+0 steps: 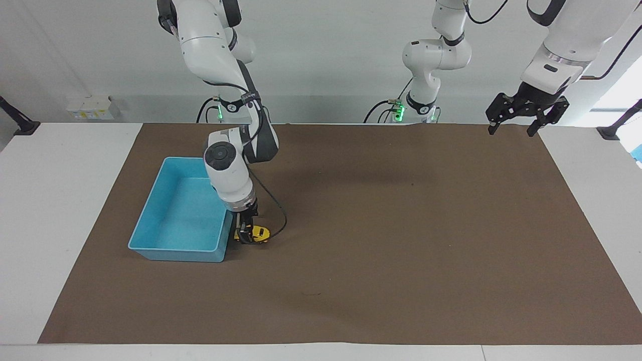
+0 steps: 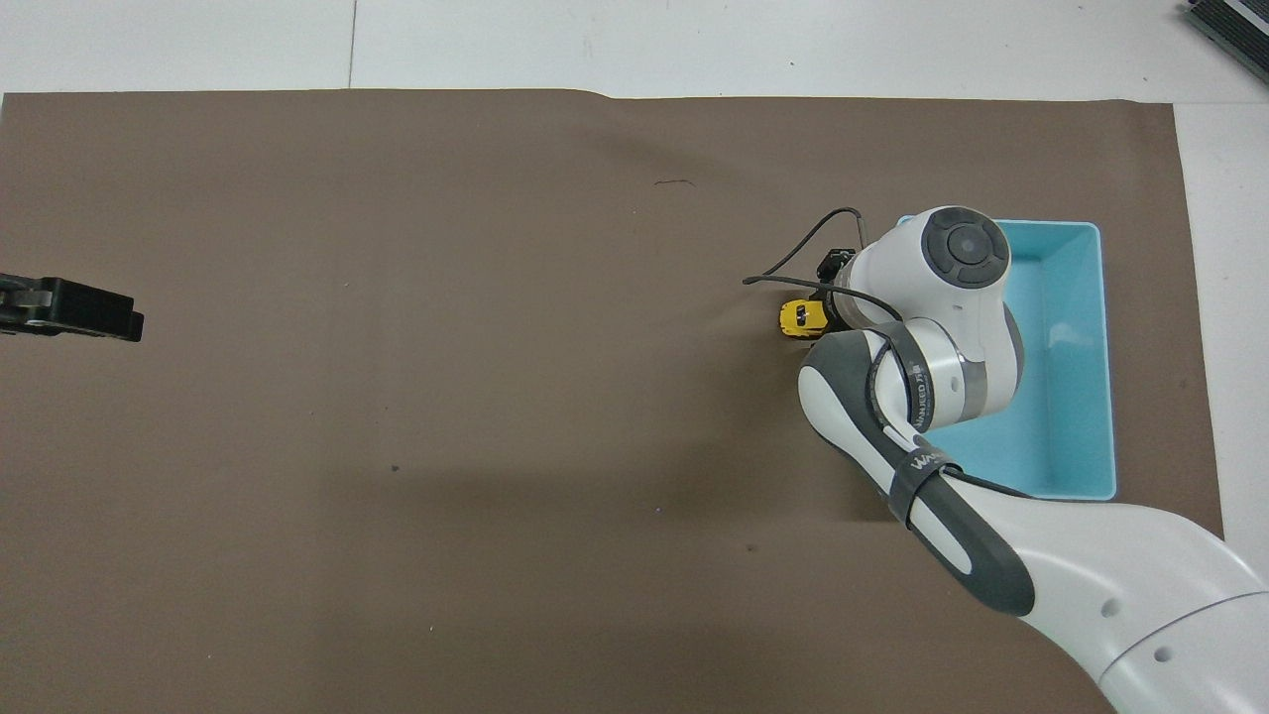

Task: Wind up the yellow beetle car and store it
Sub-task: 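Grasp the yellow car with the right gripper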

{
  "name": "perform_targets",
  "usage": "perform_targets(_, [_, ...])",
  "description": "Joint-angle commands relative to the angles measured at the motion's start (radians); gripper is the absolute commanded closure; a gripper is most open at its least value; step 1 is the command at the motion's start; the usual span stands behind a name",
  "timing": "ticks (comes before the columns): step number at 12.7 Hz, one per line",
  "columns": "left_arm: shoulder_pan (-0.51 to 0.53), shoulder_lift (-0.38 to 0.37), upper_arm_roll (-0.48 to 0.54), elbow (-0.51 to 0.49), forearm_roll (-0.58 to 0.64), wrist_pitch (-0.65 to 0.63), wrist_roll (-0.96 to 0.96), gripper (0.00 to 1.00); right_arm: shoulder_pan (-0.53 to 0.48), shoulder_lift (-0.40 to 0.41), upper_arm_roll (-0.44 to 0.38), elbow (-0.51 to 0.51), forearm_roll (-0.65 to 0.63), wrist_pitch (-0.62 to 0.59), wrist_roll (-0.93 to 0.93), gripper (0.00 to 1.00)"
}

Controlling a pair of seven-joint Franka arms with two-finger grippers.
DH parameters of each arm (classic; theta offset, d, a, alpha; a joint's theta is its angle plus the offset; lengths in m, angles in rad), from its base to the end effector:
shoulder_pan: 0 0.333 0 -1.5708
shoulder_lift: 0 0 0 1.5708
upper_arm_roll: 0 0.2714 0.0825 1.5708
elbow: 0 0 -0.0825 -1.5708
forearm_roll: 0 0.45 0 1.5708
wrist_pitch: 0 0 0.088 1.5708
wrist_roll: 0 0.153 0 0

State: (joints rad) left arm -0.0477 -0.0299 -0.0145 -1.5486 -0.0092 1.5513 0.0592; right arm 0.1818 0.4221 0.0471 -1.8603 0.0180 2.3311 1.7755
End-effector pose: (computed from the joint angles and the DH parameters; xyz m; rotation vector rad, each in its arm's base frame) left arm 0.6111 -0.0396 0.5625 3.1266 -0.1905 0.0510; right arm 0.6586 0.1548 0.1672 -2.1880 2.1716 0.0015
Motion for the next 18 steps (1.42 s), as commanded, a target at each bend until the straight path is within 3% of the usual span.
perform_targets(1, [0.019, -0.007, 0.002, 0.005, 0.008, -0.016, 0.004, 0.0, -0.004, -0.003, 0.004, 0.001, 0.003, 0.014, -0.03, 1.0])
perform_targets(9, [0.017, -0.007, 0.002, 0.005, 0.008, -0.016, 0.004, 0.0, 0.008, -0.061, 0.03, 0.07, 0.005, -0.094, -0.053, 1.0])
perform_targets(13, [0.017, -0.007, 0.002, 0.005, 0.008, -0.016, 0.004, 0.0, 0.01, -0.146, 0.054, 0.07, 0.007, -0.165, -0.065, 1.0])
perform_targets(18, [0.017, -0.007, 0.002, 0.005, 0.008, -0.016, 0.004, 0.0, 0.004, -0.253, 0.06, 0.07, 0.046, -0.275, -0.223, 1.0])
